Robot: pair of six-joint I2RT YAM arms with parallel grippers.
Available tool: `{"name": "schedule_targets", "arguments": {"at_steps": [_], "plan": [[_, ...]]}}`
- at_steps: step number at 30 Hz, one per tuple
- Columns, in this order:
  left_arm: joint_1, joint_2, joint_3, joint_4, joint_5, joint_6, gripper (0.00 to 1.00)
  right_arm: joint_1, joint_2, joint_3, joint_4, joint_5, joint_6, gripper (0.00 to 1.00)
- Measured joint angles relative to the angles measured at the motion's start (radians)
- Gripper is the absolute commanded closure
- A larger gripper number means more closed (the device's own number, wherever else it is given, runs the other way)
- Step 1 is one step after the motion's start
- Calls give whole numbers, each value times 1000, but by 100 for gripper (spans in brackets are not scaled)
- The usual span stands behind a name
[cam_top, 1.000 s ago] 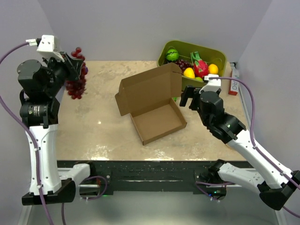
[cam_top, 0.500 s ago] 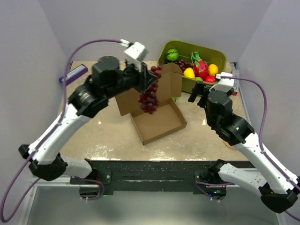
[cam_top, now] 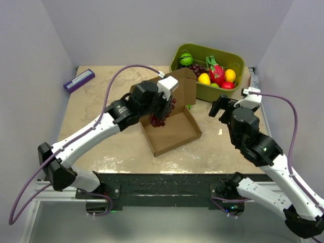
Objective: Fold the paper box
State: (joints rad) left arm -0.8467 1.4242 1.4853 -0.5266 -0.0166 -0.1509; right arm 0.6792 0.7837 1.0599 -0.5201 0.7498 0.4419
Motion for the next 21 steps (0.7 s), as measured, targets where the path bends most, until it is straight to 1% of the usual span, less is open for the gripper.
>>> {"name": "schedule_targets", "arguments": {"at_steps": [6, 10, 16, 21], "plan": [[0, -17, -210, 39, -18, 3, 100, 0, 4, -32, -3, -10, 19, 2], [0, -24, -304, 47, -17, -3, 100, 0, 8, -38, -4, -16, 28, 2], [0, -41, -374, 66, -9, -14, 100, 0, 8, -40, -3, -28, 30, 2], [0, -35, -384, 83, 1, -13, 100, 0, 14, -40, -3, -35, 36, 2]]}}
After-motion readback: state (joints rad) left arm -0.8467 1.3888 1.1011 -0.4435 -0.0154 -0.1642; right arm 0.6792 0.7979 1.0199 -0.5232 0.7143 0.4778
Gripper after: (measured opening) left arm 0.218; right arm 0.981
